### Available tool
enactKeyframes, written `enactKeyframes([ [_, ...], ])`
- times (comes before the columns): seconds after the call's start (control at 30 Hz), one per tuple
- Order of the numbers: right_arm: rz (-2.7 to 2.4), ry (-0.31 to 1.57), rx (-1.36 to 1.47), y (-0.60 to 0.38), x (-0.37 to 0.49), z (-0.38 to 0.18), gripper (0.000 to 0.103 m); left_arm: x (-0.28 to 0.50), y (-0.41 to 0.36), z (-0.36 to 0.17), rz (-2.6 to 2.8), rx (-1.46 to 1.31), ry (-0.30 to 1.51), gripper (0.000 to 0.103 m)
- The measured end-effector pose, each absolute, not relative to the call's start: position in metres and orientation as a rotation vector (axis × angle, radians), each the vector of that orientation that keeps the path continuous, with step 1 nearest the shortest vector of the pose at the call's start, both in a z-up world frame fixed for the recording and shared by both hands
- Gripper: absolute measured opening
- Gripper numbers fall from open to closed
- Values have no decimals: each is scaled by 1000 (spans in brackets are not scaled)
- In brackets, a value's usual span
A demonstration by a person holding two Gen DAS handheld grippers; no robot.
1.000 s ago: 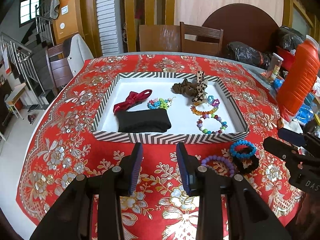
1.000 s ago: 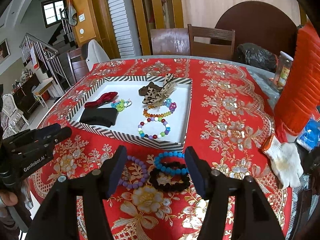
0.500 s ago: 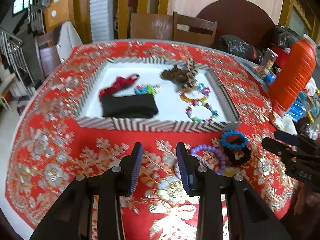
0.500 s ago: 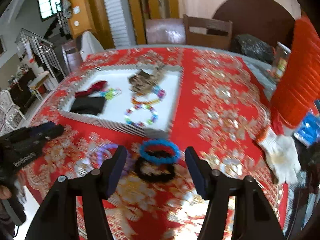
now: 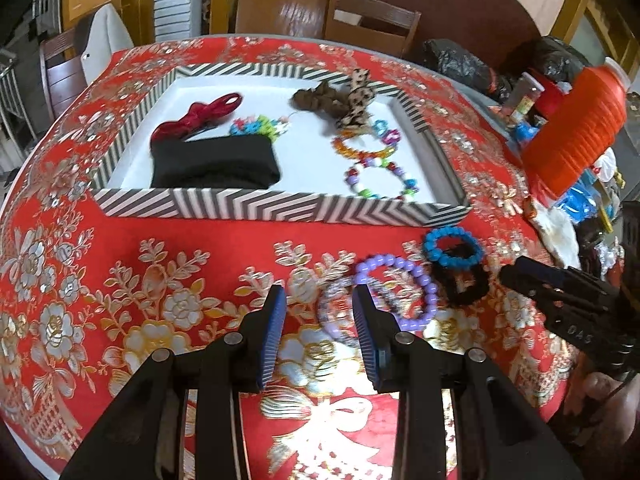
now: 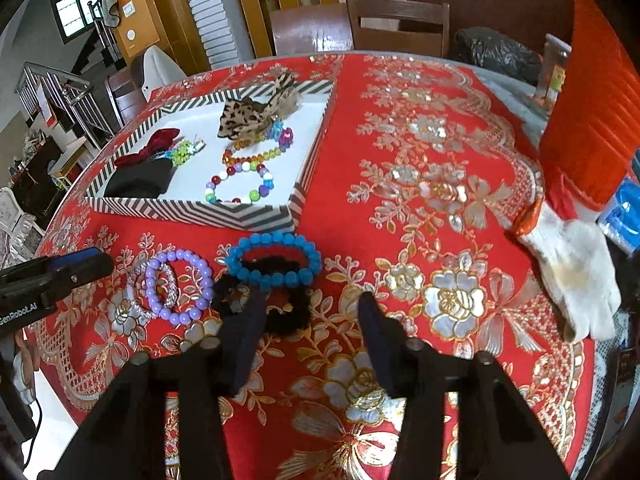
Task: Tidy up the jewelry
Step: 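Grasp the blue beaded bracelet with the right gripper while the left grasps the silver rhinestone bracelet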
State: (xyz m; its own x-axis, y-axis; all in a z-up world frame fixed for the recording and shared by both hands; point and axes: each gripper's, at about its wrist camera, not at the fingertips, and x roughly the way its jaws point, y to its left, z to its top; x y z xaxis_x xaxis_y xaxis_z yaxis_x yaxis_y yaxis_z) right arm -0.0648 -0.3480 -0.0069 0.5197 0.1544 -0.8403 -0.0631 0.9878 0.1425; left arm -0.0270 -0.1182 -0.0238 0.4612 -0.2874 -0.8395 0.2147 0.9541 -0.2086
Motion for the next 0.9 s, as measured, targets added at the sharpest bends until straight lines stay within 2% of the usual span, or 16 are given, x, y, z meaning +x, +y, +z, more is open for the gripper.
enactKeyframes([
  [0.07, 142, 1018, 98, -347, -65, -8, 38, -26, -115, -28, -293, -71, 1058, 47],
  [0.43, 124, 1025, 199, -362, -33, -15, 38, -19, -119, -42, -290, -48, 1095, 47],
  [0.83, 197, 1052, 85, -350, -4, -33, 38, -14, -139, -50, -319, 72, 1115, 47],
  [0.9, 196, 1050, 67, -348, -4, -34, 32, -13, -140, -50, -314, 74, 1117, 47],
])
